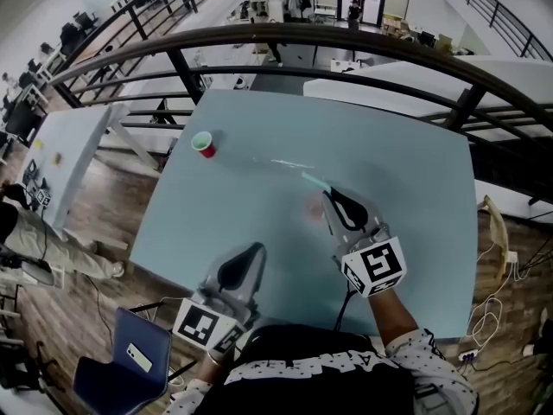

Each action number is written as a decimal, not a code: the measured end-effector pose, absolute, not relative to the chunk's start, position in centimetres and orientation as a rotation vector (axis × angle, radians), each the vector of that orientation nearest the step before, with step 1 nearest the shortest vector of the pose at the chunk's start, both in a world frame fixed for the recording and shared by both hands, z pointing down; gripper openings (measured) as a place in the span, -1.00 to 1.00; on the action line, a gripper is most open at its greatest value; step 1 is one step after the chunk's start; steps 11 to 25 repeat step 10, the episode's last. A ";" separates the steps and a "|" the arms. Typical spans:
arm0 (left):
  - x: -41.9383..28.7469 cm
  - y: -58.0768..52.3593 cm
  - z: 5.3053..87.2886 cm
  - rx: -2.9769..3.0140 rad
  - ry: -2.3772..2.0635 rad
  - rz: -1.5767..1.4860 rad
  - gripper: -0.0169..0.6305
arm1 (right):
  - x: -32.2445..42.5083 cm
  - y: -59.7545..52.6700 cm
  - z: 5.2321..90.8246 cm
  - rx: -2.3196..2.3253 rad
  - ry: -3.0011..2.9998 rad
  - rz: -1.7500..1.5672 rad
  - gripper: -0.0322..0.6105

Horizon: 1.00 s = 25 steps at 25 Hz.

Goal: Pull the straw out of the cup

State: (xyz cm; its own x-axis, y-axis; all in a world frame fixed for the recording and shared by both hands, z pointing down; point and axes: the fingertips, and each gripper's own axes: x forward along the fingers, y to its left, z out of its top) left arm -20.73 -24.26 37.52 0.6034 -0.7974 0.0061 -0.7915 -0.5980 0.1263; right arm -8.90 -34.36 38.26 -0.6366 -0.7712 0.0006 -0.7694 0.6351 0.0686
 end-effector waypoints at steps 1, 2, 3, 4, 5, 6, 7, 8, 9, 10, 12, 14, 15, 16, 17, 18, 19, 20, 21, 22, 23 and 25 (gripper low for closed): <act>-20.7 -24.3 37.6 2.711 -1.346 -0.075 -0.98 | -8.8 -34.4 38.2 1.328 -2.813 -0.096 -0.82; -20.6 -24.2 37.6 2.713 -1.343 -0.072 -0.98 | -8.7 -34.4 38.3 1.330 -2.813 -0.095 -0.82; -20.5 -24.2 37.7 2.713 -1.342 -0.069 -0.98 | -8.6 -34.4 38.3 1.330 -2.813 -0.095 -0.82; -20.4 -24.3 37.7 2.711 -1.342 -0.068 -0.98 | -8.6 -34.4 38.3 1.331 -2.814 -0.093 -0.82; -20.4 -24.3 37.6 2.709 -1.343 -0.068 -0.98 | -8.5 -34.4 38.2 1.333 -2.815 -0.091 -0.82; -20.5 -24.3 37.6 2.710 -1.346 -0.070 -0.98 | -8.5 -34.4 38.2 1.334 -2.816 -0.089 -0.82; -20.5 -24.3 37.4 2.713 -1.349 -0.073 -0.98 | -8.5 -34.4 38.2 1.335 -2.817 -0.088 -0.82; -20.6 -24.4 37.4 2.716 -1.352 -0.076 -0.98 | -8.5 -34.4 38.1 1.335 -2.817 -0.088 -0.82; -20.7 -24.4 37.3 2.719 -1.354 -0.079 -0.98 | -8.6 -34.4 38.1 1.336 -2.818 -0.088 -0.82; -20.8 -24.4 37.2 2.721 -1.356 -0.082 -0.98 | -8.6 -34.4 38.1 1.336 -2.818 -0.088 -0.82; -20.8 -24.4 37.2 2.721 -1.356 -0.082 -0.98 | -8.6 -34.4 38.1 1.336 -2.818 -0.088 -0.82; -20.8 -24.4 37.2 2.721 -1.356 -0.082 -0.98 | -8.6 -34.4 38.1 1.336 -2.818 -0.088 -0.82; -20.8 -24.4 37.2 2.721 -1.356 -0.082 -0.98 | -8.6 -34.4 38.1 1.336 -2.818 -0.088 -0.82; -20.8 -24.4 37.2 2.721 -1.356 -0.082 -0.98 | -8.6 -34.4 38.1 1.336 -2.818 -0.088 -0.82; -20.8 -24.4 37.2 2.721 -1.356 -0.082 -0.98 | -8.6 -34.4 38.1 1.336 -2.818 -0.088 -0.82; -20.8 -24.4 37.2 2.721 -1.356 -0.082 -0.98 | -8.6 -34.4 38.1 1.336 -2.818 -0.088 -0.82; -20.8 -24.4 37.2 2.721 -1.356 -0.082 -0.98 | -8.6 -34.4 38.1 1.336 -2.818 -0.088 -0.82; -20.8 -24.4 37.2 2.721 -1.356 -0.082 -0.98 | -8.6 -34.4 38.1 1.336 -2.818 -0.088 -0.82; -20.8 -24.4 37.2 2.721 -1.356 -0.082 -0.98 | -8.6 -34.4 38.1 1.336 -2.818 -0.088 -0.82; -20.8 -24.4 37.2 2.721 -1.356 -0.082 -0.98 | -8.6 -34.4 38.1 1.336 -2.818 -0.088 -0.82; -20.8 -24.4 37.2 2.721 -1.356 -0.082 -0.98 | -8.6 -34.4 38.1 1.336 -2.818 -0.088 -0.82; -20.8 -24.4 37.2 2.721 -1.356 -0.082 -0.98 | -8.6 -34.4 38.1 1.336 -2.818 -0.088 -0.82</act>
